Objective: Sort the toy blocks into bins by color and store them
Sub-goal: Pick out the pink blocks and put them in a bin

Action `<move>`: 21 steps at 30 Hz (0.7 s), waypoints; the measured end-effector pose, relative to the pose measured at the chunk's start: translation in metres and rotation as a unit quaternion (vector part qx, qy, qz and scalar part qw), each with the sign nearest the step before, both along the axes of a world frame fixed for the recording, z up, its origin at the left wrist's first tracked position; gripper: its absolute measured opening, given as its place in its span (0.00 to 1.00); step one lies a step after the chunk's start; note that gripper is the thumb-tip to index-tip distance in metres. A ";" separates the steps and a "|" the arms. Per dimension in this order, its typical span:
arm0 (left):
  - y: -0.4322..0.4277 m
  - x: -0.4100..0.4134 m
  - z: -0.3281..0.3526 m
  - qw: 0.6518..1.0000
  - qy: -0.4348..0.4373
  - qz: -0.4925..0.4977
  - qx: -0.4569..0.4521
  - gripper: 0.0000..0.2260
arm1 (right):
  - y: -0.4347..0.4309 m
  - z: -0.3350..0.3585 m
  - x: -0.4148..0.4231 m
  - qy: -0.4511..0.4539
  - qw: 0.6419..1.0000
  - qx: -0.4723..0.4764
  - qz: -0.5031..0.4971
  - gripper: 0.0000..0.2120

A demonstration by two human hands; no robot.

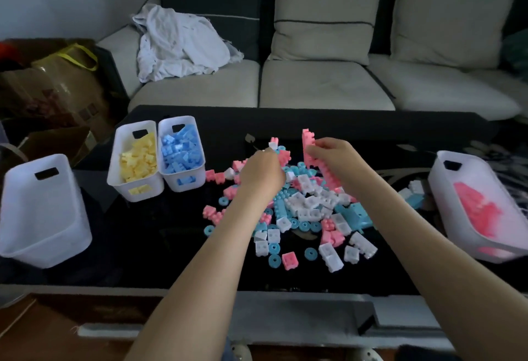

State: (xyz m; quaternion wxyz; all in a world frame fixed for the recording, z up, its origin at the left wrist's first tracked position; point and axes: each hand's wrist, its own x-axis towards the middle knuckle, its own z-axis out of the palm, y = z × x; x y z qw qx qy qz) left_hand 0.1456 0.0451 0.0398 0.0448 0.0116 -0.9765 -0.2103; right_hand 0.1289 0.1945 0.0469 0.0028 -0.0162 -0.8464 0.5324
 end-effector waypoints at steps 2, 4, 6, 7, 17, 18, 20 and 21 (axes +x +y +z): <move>0.026 0.000 0.005 0.999 0.011 -0.027 0.028 0.07 | 0.036 0.004 0.012 0.028 0.998 0.002 -0.054 0.09; 0.056 0.001 0.012 0.996 0.036 -0.060 0.060 0.08 | 0.075 0.010 0.024 0.083 0.985 0.086 -0.121 0.10; 0.087 0.004 0.019 0.989 0.051 -0.105 0.096 0.11 | 0.112 0.017 0.035 0.109 0.961 0.177 -0.184 0.17; 0.106 0.007 0.022 0.983 0.054 -0.132 0.116 0.11 | 0.132 0.019 0.042 0.105 0.950 0.203 -0.214 0.20; 0.247 0.007 0.005 0.954 0.005 -0.231 0.193 0.12 | 0.249 0.000 0.055 -0.067 0.966 0.127 -0.214 0.21; 0.251 0.005 0.001 0.955 0.004 -0.224 0.194 0.12 | 0.251 0.001 0.054 -0.070 0.969 0.123 -0.204 0.23; 0.266 0.000 -0.004 0.957 0.012 -0.216 0.192 0.10 | 0.255 0.004 0.054 -0.055 0.970 0.141 -0.190 0.25; 0.275 0.000 -0.006 0.959 0.014 -0.212 0.189 0.08 | 0.258 0.004 0.056 -0.046 0.970 0.150 -0.183 0.25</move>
